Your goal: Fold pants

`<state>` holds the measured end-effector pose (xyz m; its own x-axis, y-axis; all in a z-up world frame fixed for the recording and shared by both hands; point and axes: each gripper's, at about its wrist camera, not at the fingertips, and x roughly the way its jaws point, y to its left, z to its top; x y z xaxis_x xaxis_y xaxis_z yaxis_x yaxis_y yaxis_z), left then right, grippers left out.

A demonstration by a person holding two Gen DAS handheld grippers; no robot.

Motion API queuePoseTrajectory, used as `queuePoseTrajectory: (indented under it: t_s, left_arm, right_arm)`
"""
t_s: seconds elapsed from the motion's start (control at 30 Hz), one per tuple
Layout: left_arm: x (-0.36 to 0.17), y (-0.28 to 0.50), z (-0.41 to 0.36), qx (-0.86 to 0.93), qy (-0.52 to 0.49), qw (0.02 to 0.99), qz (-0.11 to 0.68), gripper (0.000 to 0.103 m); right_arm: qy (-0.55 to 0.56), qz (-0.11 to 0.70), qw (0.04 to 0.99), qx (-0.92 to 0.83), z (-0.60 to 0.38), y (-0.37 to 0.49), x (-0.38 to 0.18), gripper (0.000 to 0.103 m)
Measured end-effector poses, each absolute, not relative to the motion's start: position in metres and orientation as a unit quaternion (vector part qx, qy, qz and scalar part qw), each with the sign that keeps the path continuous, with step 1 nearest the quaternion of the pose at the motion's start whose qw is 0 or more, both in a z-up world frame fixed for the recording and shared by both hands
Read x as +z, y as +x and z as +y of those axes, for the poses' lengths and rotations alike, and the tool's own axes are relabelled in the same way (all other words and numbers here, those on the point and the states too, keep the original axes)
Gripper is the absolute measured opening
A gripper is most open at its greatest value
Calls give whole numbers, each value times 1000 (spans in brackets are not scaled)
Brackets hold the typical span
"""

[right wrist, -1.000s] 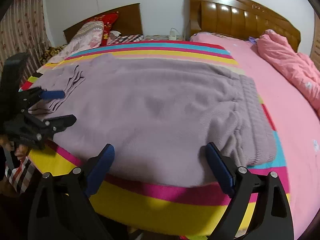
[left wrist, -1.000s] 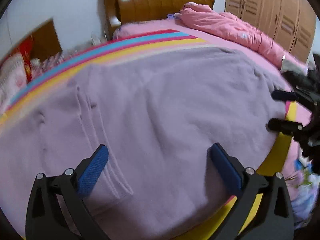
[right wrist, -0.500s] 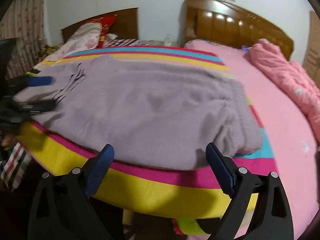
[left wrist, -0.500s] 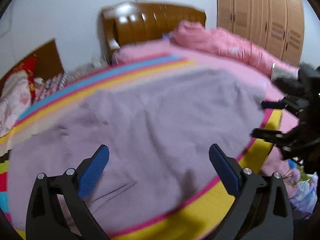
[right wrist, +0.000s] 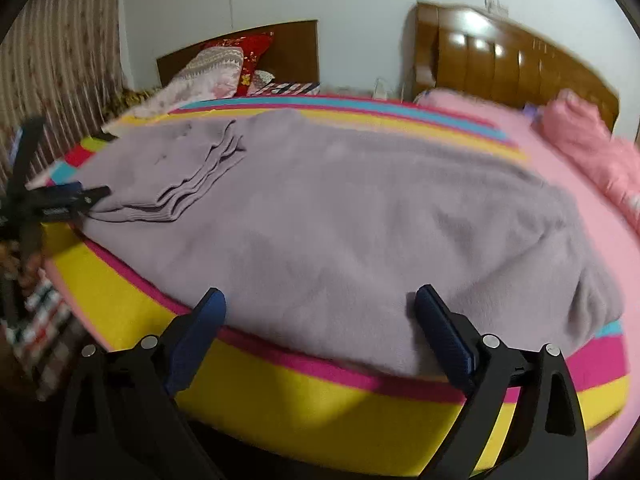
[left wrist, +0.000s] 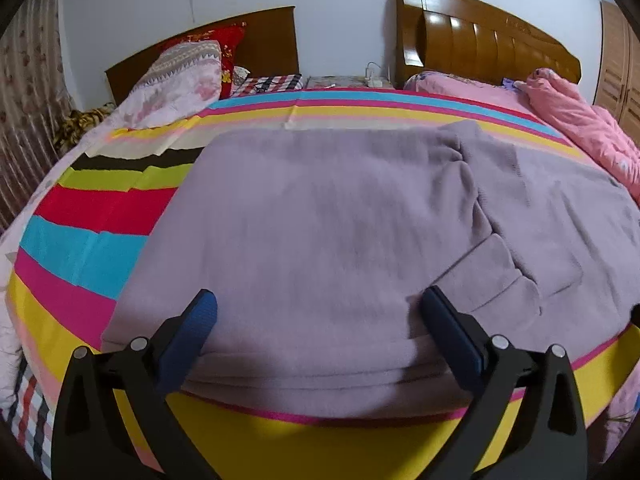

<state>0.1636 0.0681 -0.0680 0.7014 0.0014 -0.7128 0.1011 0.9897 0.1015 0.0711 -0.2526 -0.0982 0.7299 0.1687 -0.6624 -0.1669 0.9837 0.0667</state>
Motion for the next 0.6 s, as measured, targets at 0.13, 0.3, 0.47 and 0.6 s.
queuePoseTrajectory:
  t_s: [0.13,0.3,0.47,0.6]
  left_arm:
    - [-65,164,68,-31,68,918,391,102]
    - [-29,150,50,-12,105,937,334,101]
    - [-6,161,-4,-82,148,939,300,101]
    - [-8,184,-43,-121,175,929,305,101]
  right_arm:
    - [60,321,942,76,-288,45,-84,92]
    - [229,311,923,-9,-371,12,-92,92]
    - [305,327,893,-39,-410,24,-107,89]
    - [311,348,884,-32,-410,48,-103,86]
